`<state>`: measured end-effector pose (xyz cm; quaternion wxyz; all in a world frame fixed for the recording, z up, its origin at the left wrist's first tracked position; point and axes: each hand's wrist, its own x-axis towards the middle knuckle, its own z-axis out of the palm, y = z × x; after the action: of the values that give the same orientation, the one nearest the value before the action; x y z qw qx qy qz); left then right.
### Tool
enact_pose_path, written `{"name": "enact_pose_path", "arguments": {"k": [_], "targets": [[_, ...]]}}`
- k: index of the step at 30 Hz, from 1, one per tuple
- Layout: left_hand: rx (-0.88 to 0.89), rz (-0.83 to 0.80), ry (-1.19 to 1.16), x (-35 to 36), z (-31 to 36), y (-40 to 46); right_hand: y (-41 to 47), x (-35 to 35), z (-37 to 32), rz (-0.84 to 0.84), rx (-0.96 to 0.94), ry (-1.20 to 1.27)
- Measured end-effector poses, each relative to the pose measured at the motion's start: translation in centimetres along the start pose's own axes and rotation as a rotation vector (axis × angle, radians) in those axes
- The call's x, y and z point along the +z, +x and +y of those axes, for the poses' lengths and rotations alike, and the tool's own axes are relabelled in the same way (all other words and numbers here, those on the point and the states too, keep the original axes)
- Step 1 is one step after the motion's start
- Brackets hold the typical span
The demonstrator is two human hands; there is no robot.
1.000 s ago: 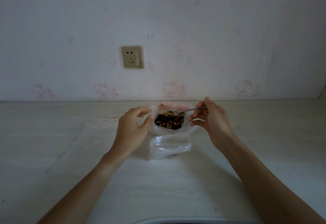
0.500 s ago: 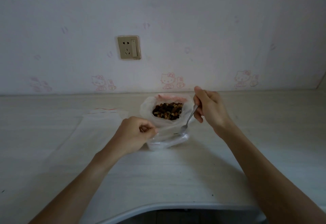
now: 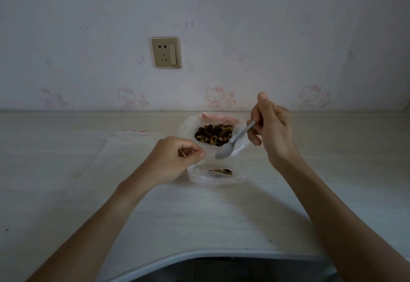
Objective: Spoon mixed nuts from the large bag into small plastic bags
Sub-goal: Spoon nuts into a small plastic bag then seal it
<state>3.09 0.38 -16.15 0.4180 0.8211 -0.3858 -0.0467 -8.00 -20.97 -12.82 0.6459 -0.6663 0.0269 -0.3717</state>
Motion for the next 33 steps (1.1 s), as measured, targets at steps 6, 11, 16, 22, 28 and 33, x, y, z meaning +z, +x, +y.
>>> {"name": "enact_pose_path", "arguments": {"k": [6, 11, 16, 22, 28, 33], "targets": [[-0.101, 0.134, 0.001, -0.2, -0.5, 0.4, 0.7, -0.6, 1.6, 0.096, 0.260, 0.001], [-0.371, 0.294, 0.044, 0.1, -1.8, 2.2, 1.1, -0.7, 2.0, 0.105, 0.390, 0.021], [-0.457, 0.228, 0.013, 0.9, -0.8, 3.7, 0.8, -0.4, 2.2, 0.022, 0.425, 0.037], [-0.451, 0.198, -0.064, 1.5, -1.5, 3.9, 0.6, -0.2, 2.9, -0.010, 0.468, 0.065], [-0.410, 0.209, -0.178, 1.5, -1.5, 3.9, 0.3, 0.4, 3.5, 0.010, 0.497, 0.127], [-0.396, 0.214, -0.285, 1.3, -1.2, 3.7, 0.4, 0.5, 3.5, 0.033, 0.460, 0.098]]}}
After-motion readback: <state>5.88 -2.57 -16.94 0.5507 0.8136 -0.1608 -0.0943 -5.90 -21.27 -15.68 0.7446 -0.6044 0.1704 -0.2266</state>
